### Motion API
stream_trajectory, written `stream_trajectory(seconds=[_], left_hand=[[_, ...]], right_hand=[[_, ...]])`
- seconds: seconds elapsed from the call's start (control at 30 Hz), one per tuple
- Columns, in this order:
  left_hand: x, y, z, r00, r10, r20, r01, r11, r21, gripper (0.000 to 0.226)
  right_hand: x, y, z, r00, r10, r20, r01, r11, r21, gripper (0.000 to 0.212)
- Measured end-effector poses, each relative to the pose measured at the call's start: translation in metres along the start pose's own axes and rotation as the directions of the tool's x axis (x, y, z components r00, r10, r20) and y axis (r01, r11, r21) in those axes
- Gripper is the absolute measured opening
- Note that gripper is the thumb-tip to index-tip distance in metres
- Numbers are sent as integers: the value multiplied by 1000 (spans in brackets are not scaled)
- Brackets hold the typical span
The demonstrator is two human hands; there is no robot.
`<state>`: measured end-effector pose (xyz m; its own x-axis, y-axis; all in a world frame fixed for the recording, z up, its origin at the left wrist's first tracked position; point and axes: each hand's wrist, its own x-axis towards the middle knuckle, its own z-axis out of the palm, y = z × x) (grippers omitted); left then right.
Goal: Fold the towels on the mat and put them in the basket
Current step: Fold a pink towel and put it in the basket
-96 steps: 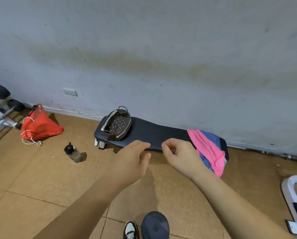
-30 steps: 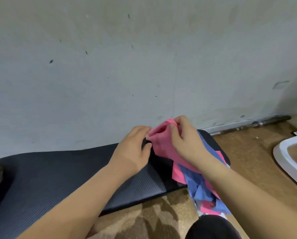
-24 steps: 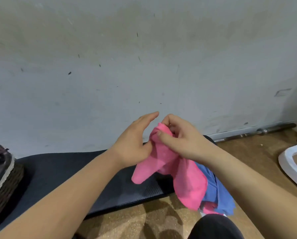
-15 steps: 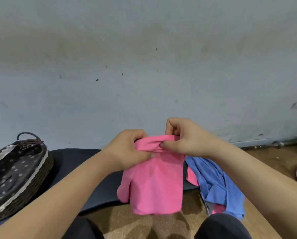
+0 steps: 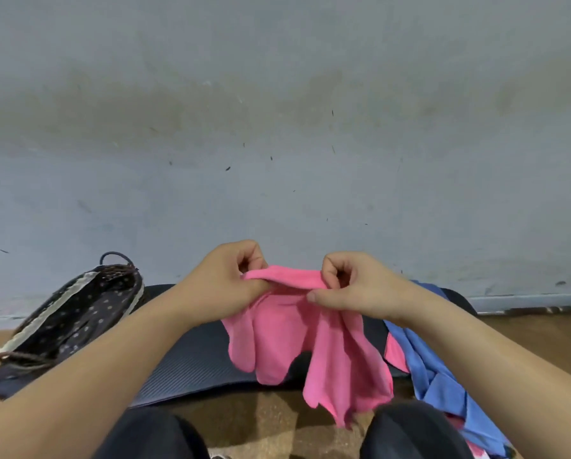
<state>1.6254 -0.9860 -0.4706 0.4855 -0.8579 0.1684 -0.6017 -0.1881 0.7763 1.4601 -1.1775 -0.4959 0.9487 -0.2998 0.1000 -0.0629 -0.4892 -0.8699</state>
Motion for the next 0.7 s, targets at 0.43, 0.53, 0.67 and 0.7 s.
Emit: stream_trajectory(seconds=[0.43,0.53,0.67,0.7], left_hand=[[-44,-37,-31,968,-207,141,129,894,429,22],[-42,-54,-41,950,-230,213,156,936,314,11],[-42,-75,-55,951,-217,221,176,966,192,20],[-44,-79,-56,953,-226,200,194,967,168,25]], right_hand=[[20,19,39,959,175,224,-223,952,211,28],[24,33,41,925,216,314,-274,949,156,21],[23,40,47,961,170,220,-207,965,160,18],[24,39,48,982,138,132,-161,969,188,17]])
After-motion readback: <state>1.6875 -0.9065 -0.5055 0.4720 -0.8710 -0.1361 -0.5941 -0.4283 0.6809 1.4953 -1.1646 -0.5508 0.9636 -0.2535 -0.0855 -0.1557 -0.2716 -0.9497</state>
